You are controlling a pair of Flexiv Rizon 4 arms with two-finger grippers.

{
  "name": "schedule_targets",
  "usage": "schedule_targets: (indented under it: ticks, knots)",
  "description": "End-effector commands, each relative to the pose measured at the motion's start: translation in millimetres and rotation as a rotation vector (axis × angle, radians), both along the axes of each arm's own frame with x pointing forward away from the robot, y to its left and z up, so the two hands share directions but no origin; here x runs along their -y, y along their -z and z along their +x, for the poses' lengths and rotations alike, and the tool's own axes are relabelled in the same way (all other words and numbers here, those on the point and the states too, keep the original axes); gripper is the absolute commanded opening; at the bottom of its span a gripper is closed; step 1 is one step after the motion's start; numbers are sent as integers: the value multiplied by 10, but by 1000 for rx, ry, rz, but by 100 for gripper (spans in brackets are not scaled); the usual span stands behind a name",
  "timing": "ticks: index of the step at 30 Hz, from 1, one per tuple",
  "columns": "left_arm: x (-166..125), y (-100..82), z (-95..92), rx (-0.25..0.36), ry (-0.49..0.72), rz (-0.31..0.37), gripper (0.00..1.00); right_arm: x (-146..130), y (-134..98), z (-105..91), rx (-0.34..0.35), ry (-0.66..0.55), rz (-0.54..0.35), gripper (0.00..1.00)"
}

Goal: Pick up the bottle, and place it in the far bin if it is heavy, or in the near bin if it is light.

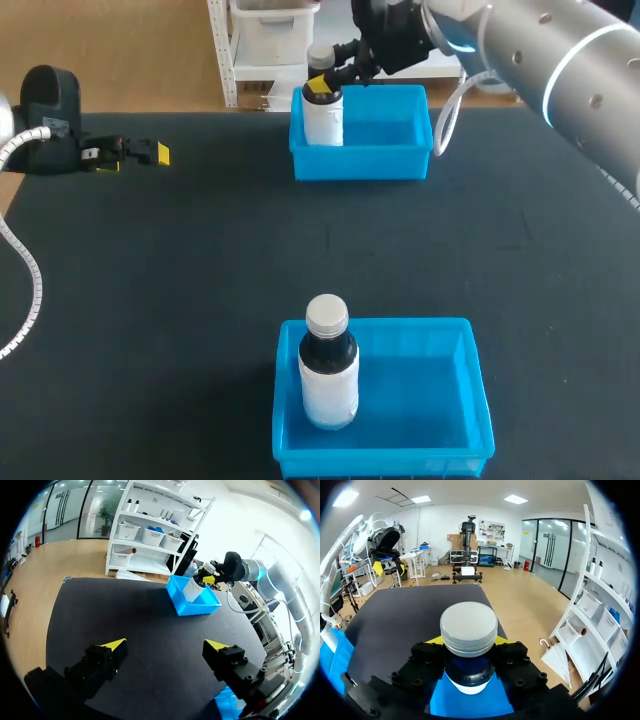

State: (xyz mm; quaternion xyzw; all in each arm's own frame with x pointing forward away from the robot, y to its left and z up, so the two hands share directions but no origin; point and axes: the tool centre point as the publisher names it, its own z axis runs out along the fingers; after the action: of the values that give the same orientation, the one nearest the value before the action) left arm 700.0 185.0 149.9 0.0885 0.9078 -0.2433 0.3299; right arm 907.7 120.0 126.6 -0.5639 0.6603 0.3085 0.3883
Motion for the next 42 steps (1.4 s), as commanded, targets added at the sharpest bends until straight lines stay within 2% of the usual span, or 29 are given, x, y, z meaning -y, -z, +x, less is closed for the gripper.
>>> schedule_targets:
  ticks: [1,9,18,19,20,21,32,42]
  knots:
    - [0,0,0,0,0,0,100,-40,-10,124,-152,-250,12,10]
    - [0,0,0,0,0,0,100,-41,12,125,-158,-248,8,12]
    - [0,0,0,0,0,0,100,-55,40,120,-168,-250,4,22]
    - [0,0,0,0,0,0,100,-55,42,121,-170,-252,1,31]
    - [0,0,0,0,0,0,100,-55,44,121,-171,-252,0,47]
    - [0,0,0,0,0,0,100,-53,46,122,-174,-251,-4,100]
    - [0,0,0,0,0,0,100,80,74,143,-205,-229,-26,100]
    - [0,0,0,0,0,0,100,608,-1,88,-207,-109,-69,100]
